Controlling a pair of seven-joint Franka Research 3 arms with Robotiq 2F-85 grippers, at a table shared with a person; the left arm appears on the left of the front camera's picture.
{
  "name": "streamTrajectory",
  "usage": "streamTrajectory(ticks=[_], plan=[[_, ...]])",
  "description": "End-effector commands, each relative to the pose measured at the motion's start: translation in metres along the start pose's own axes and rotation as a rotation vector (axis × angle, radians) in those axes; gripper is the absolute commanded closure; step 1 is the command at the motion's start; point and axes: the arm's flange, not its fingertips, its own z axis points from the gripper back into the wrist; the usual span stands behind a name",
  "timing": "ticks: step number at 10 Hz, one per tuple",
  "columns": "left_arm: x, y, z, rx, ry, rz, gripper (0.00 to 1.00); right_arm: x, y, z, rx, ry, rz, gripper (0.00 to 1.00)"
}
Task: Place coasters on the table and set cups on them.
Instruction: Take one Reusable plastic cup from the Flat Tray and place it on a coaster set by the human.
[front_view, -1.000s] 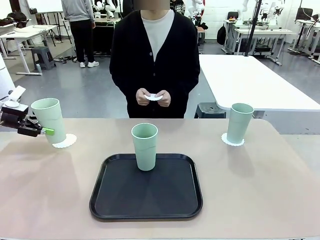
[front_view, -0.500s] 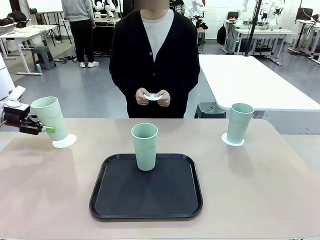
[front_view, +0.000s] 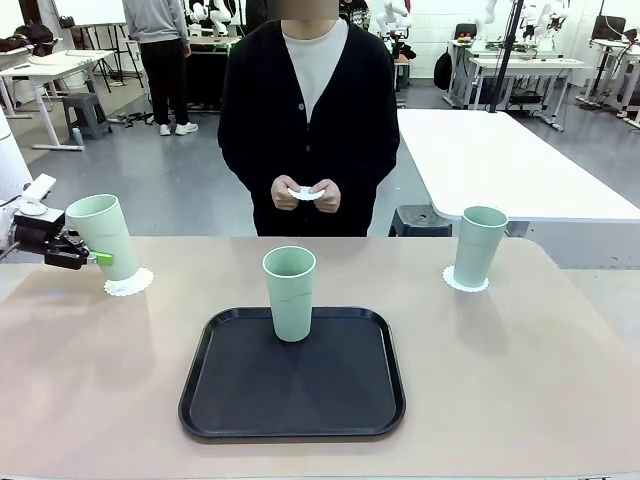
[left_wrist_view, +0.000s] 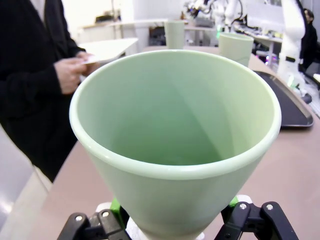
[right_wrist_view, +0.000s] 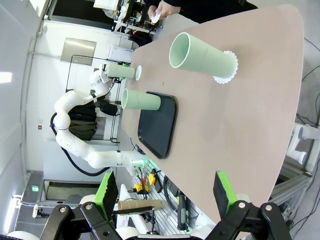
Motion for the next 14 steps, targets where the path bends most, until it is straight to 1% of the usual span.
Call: streamTrajectory(ticks=[1,5,8,11,12,14], plan=[[-0.002,0.009,-0.005,-0.007,0.005,0.002,0.16,0.002,0.002,-0.001,0.008,-0.010,-0.003,0.00],[-0.014,0.014,-0.012,-0.023,0.041,0.025,0.16,0.002,0.002,-0.001,0.008,-0.010,-0.003,0.00],[-0.018,0.016,-0.013,-0.028,0.089,0.031,0.16,0.002,0.002,-0.001,0.008,-0.010,-0.003,0.00],[-0.024,0.015,-0.016,-0.054,0.106,0.043,0.16,0.002,0.002,-0.001,0.008,-0.010,-0.003,0.00],[-0.025,0.016,-0.017,-0.059,0.109,0.042,0.00,0.002,0.002,-0.001,0.008,-0.010,-0.003,0.00],[-0.026,0.015,-0.018,-0.074,0.109,0.036,0.00,0.002,0.002,-0.001,0.008,-0.010,-0.003,0.00]])
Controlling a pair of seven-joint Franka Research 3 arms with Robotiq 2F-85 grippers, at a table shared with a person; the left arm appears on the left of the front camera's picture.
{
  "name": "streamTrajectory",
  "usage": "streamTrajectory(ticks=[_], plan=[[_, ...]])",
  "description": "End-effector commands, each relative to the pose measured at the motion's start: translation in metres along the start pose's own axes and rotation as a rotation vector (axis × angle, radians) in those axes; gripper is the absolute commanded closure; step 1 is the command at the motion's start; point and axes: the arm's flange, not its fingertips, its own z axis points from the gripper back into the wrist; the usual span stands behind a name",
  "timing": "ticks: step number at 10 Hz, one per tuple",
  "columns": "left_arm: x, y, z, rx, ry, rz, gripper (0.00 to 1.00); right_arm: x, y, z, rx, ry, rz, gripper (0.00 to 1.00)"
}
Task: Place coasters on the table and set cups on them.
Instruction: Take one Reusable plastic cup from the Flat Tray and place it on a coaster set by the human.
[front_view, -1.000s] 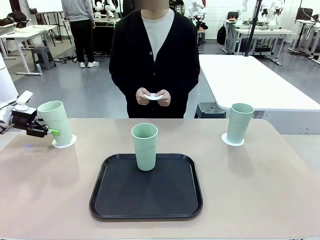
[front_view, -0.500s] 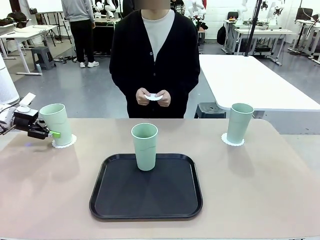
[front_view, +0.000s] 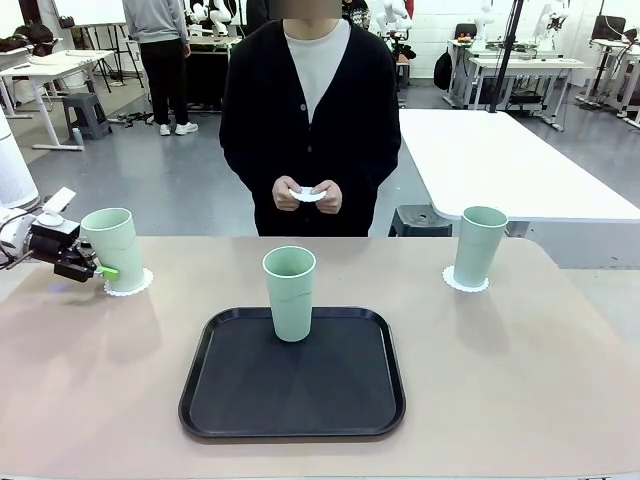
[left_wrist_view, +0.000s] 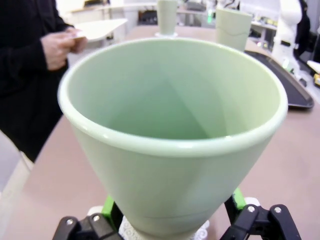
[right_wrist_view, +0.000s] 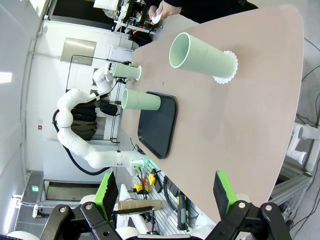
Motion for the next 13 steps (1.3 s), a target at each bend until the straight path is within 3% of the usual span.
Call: streamTrajectory(ticks=[1,13], plan=[[-0.001,0.004,-0.001,-0.022,0.032,0.006,0.00,0.002,0.002,-0.001,0.008,-0.010,-0.003,0.00],[0.003,-0.007,0.010,-0.093,0.102,0.007,0.00,0.002,0.002,-0.001,0.008,-0.010,-0.003,0.00]])
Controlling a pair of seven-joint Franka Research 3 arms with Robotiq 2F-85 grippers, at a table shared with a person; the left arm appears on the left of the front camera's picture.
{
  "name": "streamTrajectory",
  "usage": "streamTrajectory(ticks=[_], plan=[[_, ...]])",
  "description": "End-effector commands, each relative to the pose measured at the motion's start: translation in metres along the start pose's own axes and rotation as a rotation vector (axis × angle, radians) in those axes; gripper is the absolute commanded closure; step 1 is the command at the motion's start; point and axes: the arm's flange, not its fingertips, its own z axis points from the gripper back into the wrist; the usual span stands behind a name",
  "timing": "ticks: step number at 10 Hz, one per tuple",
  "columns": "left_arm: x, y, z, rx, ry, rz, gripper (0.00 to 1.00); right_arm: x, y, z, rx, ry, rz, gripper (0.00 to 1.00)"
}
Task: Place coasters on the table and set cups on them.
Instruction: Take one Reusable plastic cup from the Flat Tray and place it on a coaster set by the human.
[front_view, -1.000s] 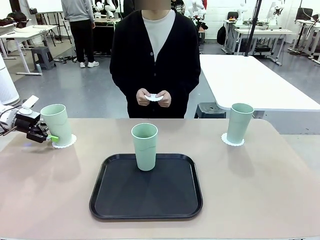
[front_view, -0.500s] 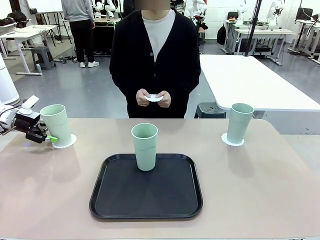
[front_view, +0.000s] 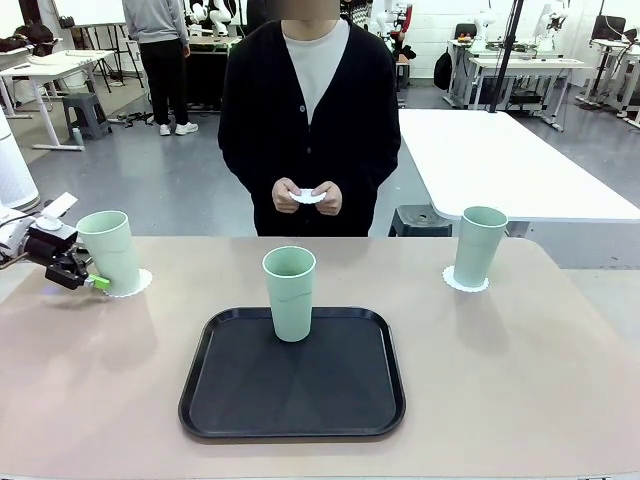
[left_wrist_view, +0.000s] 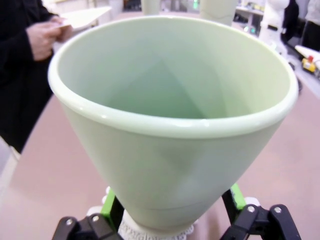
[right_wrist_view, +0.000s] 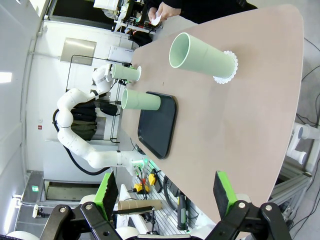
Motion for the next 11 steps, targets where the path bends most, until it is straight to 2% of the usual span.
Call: streamTrajectory(ticks=[1,11], plan=[[0.0035,-0.0072,0.0068,-0.024,0.035,0.019,0.00,0.0019,0.0023,-0.0013,0.008,-0.010,-0.003,0.00],[-0.0021,-0.0042,0.0097,-0.006,0.013,-0.044,0.00,0.0019,0.0023,-0.0013,0.008,-0.010,-0.003,0.00]])
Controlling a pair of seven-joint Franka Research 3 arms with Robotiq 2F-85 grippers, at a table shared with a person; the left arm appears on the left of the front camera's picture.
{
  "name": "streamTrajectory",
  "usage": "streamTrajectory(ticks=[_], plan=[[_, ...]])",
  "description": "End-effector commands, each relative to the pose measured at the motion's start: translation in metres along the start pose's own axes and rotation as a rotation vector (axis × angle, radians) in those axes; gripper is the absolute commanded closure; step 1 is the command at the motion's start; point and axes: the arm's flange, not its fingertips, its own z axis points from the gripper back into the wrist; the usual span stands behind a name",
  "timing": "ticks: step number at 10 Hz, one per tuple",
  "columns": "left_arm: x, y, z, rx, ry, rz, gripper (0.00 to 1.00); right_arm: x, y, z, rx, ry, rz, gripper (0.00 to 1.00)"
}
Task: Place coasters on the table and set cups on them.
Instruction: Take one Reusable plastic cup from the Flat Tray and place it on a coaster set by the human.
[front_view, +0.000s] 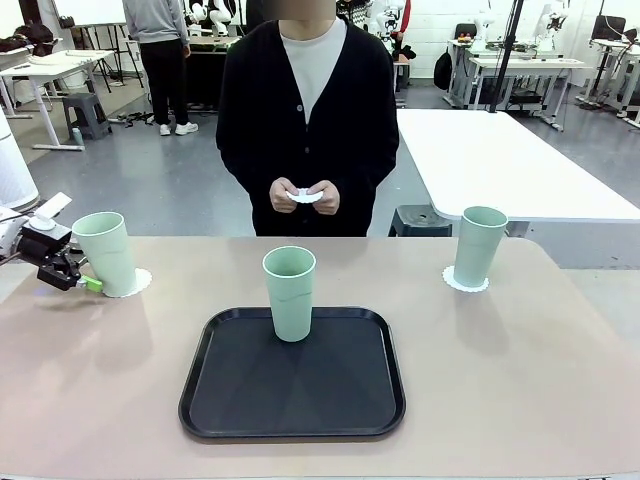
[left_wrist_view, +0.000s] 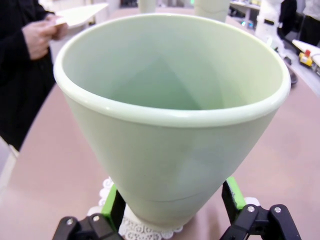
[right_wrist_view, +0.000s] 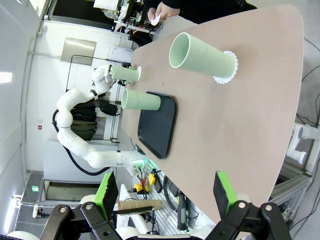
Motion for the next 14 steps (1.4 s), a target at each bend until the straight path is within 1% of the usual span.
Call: streamTrajectory(ticks=[1,4,8,14], plan=[[-0.001,0.001,0.001,0.006,-0.009,-0.038,0.00,0.002,0.002,-0.001,0.008,-0.010,-0.003,0.00],[-0.002,0.003,0.000,0.016,-0.015,-0.046,0.00,0.002,0.002,-0.001,0.008,-0.010,-0.003,0.00],[-0.001,0.007,0.000,0.060,-0.018,-0.067,0.00,0.002,0.002,-0.001,0.008,-0.010,-0.003,0.00],[-0.001,0.012,0.001,0.088,-0.033,-0.067,0.00,0.002,0.002,-0.001,0.008,-0.010,-0.003,0.00]])
